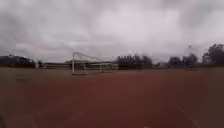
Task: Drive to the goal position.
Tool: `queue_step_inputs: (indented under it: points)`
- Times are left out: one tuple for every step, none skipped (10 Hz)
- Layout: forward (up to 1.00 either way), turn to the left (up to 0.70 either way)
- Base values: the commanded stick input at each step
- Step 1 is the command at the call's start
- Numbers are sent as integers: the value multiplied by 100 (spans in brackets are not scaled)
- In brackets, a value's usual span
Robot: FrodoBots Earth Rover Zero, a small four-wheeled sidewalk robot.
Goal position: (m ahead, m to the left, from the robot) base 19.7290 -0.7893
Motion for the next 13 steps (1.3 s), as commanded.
queue_step_inputs:
  points:
    - [70,-35]
    - [70,-35]
    - [70,-35]
    - [70,0]
    - [70,0]
    - [70,0]
    - [70,0]
    - [70,0]
    - [70,0]
    - [70,0]
    - [70,0]
    - [70,0]
    - [70,0]
